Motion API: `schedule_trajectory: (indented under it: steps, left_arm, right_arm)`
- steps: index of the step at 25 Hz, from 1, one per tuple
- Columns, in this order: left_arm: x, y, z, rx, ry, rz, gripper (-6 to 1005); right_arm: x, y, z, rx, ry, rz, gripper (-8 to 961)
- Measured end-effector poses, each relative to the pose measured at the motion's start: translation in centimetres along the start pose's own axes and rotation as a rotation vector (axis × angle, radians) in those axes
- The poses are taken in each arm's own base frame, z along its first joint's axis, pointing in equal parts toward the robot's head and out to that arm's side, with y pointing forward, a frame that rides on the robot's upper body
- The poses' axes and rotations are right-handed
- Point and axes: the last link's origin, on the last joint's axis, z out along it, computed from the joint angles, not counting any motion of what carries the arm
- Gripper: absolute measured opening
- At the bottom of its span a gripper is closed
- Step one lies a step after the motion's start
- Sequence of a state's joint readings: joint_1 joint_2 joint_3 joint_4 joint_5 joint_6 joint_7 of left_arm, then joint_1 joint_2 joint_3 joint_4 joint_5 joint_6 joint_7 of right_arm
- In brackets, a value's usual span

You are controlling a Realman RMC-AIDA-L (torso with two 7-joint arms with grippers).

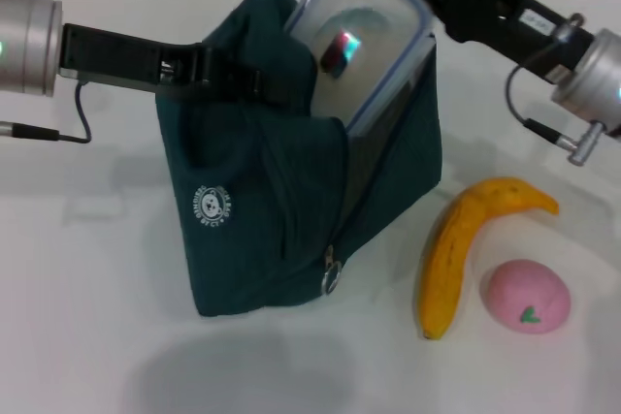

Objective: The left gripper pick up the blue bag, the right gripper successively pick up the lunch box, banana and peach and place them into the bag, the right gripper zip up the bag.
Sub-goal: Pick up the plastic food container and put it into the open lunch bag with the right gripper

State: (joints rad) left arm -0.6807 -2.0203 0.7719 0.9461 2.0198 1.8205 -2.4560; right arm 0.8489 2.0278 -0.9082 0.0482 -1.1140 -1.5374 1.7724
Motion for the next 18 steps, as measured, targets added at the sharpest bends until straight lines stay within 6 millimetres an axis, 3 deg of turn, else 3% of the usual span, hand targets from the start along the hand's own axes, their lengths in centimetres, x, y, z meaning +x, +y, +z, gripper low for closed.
schedule_trajectory:
  steps: [7,18]
  left_arm:
    - [-0.1,-0.2,0.0,-0.007,0.001,-0.004,47]
    - [-0.2,-0.4,-0.6,-0.002,0.017,-0.008,48]
  right_arm:
    - [0.8,-0.1,2.2,0.033,0.117,-0.024,96]
    - [0.7,-0.5,1.0,0.045,0.089,-0.028,240]
